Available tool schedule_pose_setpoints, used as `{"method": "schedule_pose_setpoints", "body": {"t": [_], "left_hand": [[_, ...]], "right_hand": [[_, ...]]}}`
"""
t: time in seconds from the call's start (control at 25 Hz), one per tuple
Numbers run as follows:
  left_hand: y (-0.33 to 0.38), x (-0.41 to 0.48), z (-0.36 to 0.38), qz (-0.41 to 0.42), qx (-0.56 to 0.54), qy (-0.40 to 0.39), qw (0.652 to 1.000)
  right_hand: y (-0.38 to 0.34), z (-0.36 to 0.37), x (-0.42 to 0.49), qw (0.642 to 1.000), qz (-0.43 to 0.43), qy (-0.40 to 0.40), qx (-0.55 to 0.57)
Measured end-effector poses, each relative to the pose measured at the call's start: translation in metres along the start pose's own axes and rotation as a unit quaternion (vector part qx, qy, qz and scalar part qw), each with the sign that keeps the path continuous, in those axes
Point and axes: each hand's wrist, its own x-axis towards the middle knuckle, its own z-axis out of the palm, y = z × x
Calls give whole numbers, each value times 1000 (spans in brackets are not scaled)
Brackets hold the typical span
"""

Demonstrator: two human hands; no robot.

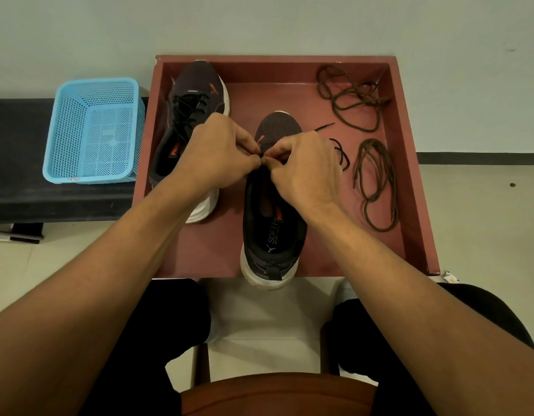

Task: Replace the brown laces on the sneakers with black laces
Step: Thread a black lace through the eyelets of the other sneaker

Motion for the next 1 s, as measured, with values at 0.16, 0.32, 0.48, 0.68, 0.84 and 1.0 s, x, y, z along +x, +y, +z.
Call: {"method": "schedule_pose_setpoints", "body": {"t": [0.16, 0.32, 0.48, 0.68, 0.84, 1.0], "left_hand": [[0, 2, -3, -6, 0, -15, 1000], [-1, 3, -3, -6, -10, -19, 1000], [-5, 6, -2, -12, -46, -20, 999], [-3, 14, 1, 10, 36, -21, 999], [-7, 17, 1, 43, 124, 29, 991], [-15, 20, -6, 68, 237, 134, 960]], "right_hand": [[1, -5, 0, 1000, -29, 9, 5], [-3, -6, -1, 998, -49, 27, 13], [-3, -4, -1, 997, -74, 27, 8], [1, -8, 3, 996, -89, -7, -8], [0, -12, 4, 994, -96, -32, -36], [3, -17, 8, 994, -86, -57, -28]]}}
